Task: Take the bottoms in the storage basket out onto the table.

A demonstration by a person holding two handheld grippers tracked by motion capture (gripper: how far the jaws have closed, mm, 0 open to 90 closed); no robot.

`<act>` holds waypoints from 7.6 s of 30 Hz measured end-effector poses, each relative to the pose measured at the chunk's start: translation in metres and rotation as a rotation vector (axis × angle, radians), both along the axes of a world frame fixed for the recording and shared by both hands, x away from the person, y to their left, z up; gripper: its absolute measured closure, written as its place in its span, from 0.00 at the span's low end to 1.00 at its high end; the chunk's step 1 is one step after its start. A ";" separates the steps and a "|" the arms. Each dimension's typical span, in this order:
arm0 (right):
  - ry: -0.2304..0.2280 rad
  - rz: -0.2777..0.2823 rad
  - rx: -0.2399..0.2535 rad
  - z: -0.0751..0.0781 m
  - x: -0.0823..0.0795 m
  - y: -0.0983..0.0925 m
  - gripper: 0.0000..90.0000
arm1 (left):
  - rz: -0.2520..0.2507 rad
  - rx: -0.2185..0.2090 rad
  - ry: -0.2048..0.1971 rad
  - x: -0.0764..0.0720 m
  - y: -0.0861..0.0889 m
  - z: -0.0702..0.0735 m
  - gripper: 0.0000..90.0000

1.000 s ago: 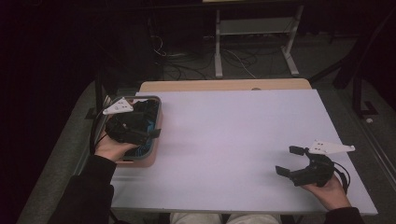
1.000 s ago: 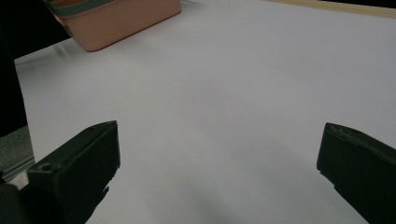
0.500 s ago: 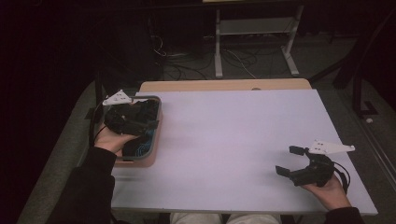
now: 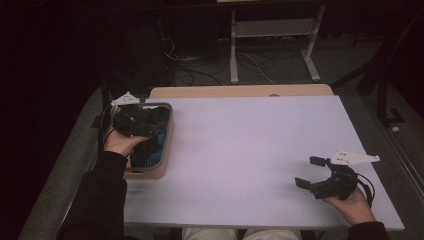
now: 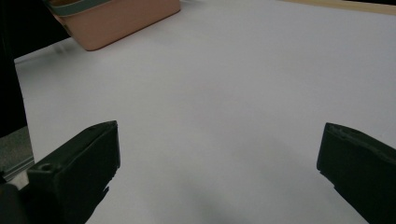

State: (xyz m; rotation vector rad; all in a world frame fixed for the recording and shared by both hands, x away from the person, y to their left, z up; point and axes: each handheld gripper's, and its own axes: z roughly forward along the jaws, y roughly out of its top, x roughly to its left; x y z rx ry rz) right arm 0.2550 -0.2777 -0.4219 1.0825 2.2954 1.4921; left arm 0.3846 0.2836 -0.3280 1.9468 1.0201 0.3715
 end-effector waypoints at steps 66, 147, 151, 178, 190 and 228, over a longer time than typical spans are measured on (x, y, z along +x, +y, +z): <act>0.026 0.019 -0.018 -0.005 0.003 0.003 0.00 | 0.295 0.034 0.321 0.085 0.037 -0.094 0.00; 0.020 0.020 -0.010 -0.004 0.002 0.004 0.00 | 0.198 -0.159 0.357 0.044 0.054 -0.001 0.78; 0.018 0.023 -0.007 -0.003 0.002 0.005 0.00 | 0.203 -0.148 0.352 0.042 0.053 0.008 0.78; 0.012 0.008 0.016 -0.001 0.005 0.002 0.00 | 0.178 -0.067 0.281 0.027 0.038 0.087 0.78; 0.011 0.007 0.018 -0.001 0.006 0.002 0.00 | 0.166 -0.047 0.253 0.023 0.033 0.116 0.78; 0.011 0.019 0.014 -0.001 0.006 0.004 0.00 | -0.069 0.021 0.151 0.014 -0.059 0.171 0.78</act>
